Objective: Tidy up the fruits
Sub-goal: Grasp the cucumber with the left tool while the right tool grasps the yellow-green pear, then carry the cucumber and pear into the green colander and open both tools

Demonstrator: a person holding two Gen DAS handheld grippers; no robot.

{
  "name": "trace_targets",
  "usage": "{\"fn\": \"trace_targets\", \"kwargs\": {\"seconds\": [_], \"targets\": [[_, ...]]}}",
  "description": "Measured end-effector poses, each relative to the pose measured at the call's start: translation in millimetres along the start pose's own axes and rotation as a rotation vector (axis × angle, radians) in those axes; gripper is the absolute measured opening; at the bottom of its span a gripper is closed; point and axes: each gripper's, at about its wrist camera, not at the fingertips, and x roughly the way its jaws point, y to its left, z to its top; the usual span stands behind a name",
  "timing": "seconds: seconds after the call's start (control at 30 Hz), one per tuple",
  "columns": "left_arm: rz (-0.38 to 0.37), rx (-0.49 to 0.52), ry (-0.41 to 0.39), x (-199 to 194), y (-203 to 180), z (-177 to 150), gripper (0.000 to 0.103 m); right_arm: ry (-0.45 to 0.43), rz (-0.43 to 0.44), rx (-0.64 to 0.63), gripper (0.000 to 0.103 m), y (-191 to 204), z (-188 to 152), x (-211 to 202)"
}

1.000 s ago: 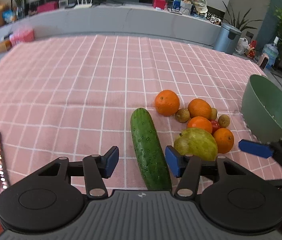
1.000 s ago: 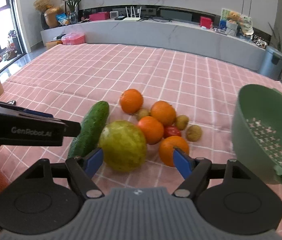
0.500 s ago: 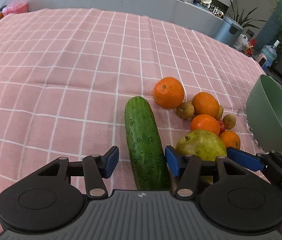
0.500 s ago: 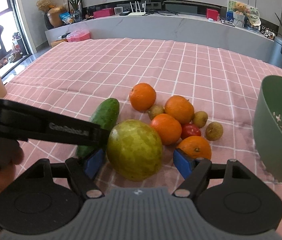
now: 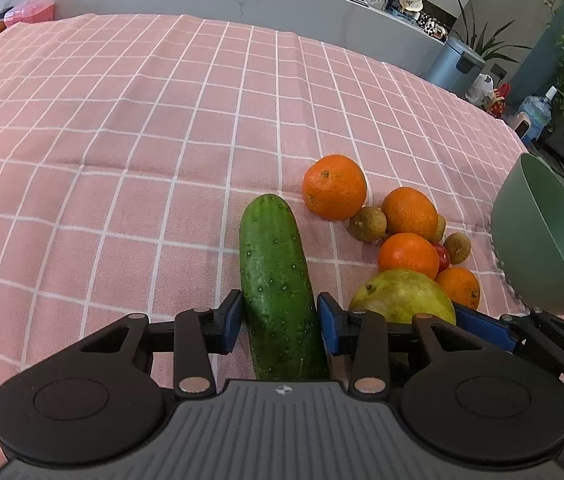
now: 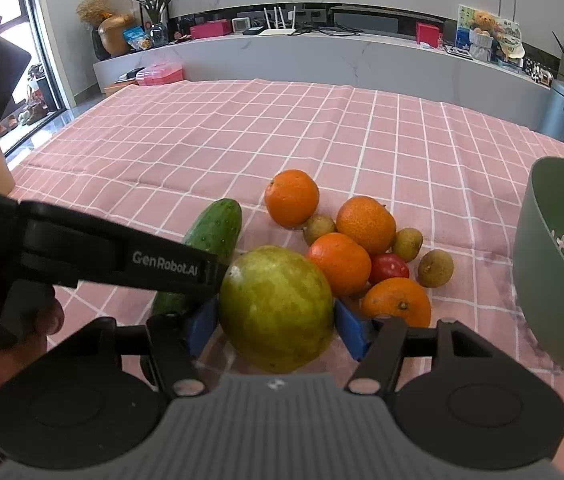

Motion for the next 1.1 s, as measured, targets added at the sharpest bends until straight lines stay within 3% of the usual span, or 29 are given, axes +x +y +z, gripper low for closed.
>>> {"fn": "trace_targets", "kwargs": {"seconds": [0.3, 0.63, 0.87, 1.1], "targets": [[0.002, -0.005, -0.042, -24.3, -6.7, -12.6, 0.044, -0.027, -0.005, -0.052, 0.060, 0.1, -6.5, -27.0], [-0.017, 0.009, -0.114, -67.5, -31.5, -23.6, 0.043, -0.079, -0.016, -0.015, 0.060, -23.4, -13.3, -70.8], [-0.091, 0.044, -0.169, -95.3, -61.6, -21.7, 0.043, -0.140, -0.009, 0.014, 0.060, -40.3, -12.8, -101.8], [-0.156, 0.112, -0.189, -97.9, -108.2, -3.4, 0.043, -0.182, -0.042, 0.024, 0.060, -72.4, -5.2, -131.0]]}}
